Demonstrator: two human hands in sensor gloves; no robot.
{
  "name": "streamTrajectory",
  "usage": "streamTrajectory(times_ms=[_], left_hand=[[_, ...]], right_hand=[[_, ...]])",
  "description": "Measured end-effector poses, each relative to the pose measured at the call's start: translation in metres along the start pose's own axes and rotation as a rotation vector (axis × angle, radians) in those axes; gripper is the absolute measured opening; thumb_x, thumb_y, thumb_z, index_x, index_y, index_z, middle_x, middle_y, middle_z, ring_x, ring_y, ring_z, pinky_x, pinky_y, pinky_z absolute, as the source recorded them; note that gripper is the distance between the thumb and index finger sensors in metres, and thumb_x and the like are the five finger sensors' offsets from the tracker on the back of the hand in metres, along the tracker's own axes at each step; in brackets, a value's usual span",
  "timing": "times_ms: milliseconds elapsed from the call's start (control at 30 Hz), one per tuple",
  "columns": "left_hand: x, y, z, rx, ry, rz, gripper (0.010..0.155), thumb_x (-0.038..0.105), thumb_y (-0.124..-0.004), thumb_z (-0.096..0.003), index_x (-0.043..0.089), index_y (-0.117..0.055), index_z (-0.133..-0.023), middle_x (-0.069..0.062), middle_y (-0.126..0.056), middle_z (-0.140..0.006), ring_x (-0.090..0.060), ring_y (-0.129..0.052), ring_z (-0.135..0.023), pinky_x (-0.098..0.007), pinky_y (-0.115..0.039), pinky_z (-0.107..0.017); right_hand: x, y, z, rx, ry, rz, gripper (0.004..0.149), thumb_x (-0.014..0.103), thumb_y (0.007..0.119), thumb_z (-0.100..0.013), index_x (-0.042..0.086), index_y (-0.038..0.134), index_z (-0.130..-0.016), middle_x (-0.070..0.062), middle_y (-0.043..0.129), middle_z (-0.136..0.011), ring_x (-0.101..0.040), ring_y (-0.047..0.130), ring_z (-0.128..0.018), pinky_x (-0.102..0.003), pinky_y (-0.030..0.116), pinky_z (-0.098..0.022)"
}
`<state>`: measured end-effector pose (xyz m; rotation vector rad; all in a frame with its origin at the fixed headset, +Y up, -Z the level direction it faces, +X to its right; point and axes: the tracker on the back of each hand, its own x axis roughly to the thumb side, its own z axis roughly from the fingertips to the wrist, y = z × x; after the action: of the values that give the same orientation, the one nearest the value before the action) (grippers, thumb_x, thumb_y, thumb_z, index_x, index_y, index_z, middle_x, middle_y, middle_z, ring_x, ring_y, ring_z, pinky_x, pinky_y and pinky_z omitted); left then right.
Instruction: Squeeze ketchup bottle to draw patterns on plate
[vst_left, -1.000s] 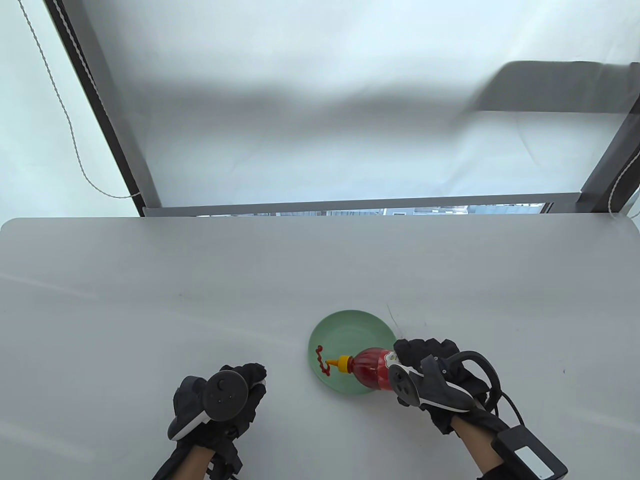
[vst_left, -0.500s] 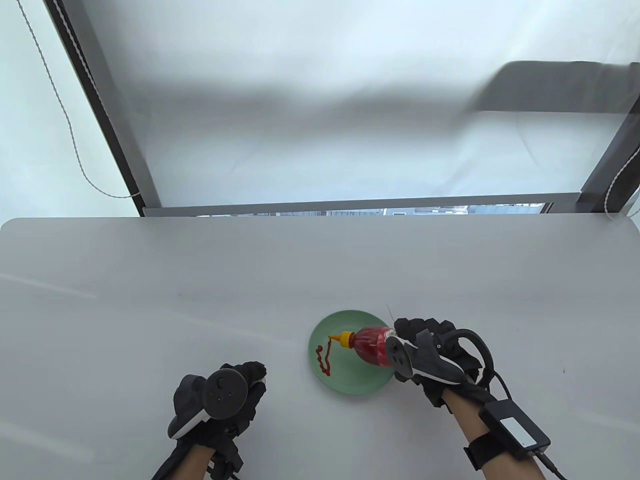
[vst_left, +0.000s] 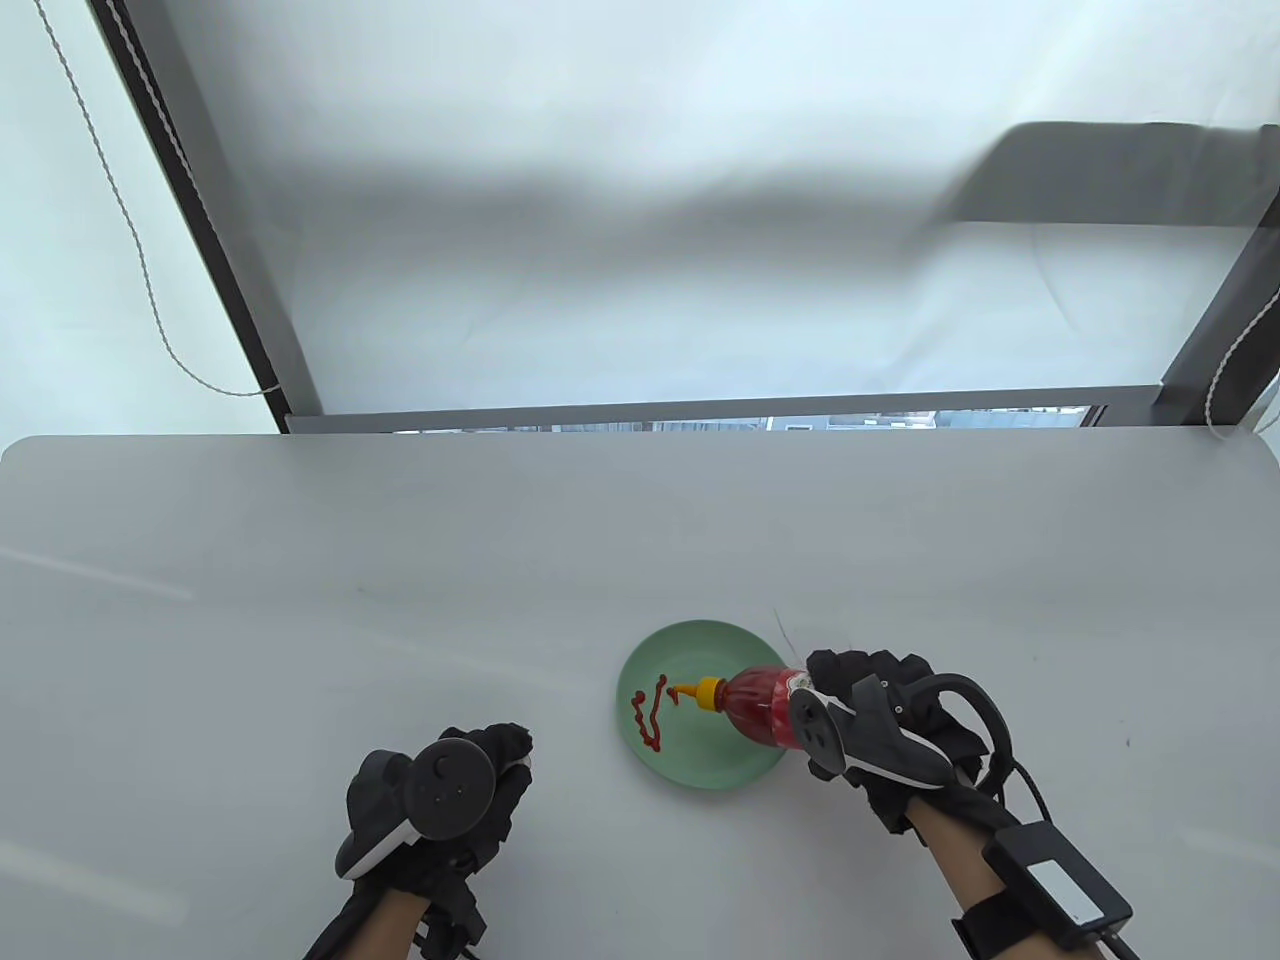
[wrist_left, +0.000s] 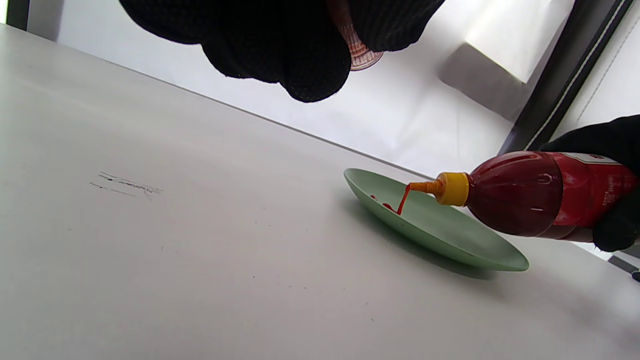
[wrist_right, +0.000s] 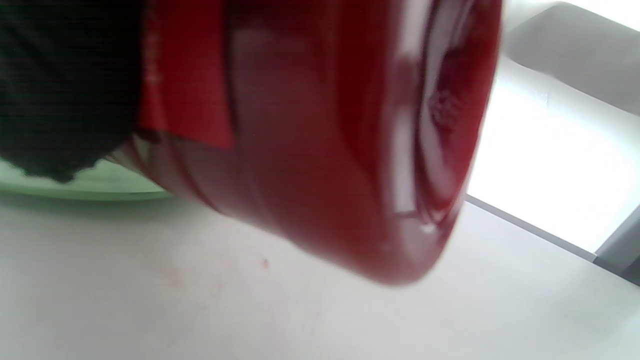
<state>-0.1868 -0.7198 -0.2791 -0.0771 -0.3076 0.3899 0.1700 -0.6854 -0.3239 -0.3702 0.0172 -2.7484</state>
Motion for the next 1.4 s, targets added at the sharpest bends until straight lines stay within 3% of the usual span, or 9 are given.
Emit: streamTrajectory(times_ms=[600, 1400], left_hand=[[0.001, -0.002, 0.0, -0.005, 0.001, -0.012, 0.045, 0.03, -0.075, -0.0571, 0.015, -0.062, -0.098, -0.014, -0.088, -0.091, -0.04, -0.083, -0.08, -0.058, -0.071, -0.058], [-0.004, -0.001, 0.0, 0.007, 0.023, 0.017, 0.045, 0.03, -0.075, -0.0571, 0.015, -0.062, -0.098, -0.014, -0.088, -0.091, -0.04, -0.083, -0.081, -0.058, -0.071, -0.059]], right_hand=[[-0.004, 0.005, 0.047, 0.003, 0.003, -0.013, 0.094, 0.066, 0.098, -0.035, 0.025, 0.062, -0.112, -0.011, 0.085, -0.104, -0.031, 0.092, -0.089, -0.057, 0.075, -0.072], [-0.03, 0.014, -0.007, 0.007, 0.101, 0.004, 0.094, 0.067, 0.098, -0.036, 0.025, 0.063, -0.112, -0.01, 0.086, -0.103, -0.03, 0.092, -0.089, -0.055, 0.074, -0.073]])
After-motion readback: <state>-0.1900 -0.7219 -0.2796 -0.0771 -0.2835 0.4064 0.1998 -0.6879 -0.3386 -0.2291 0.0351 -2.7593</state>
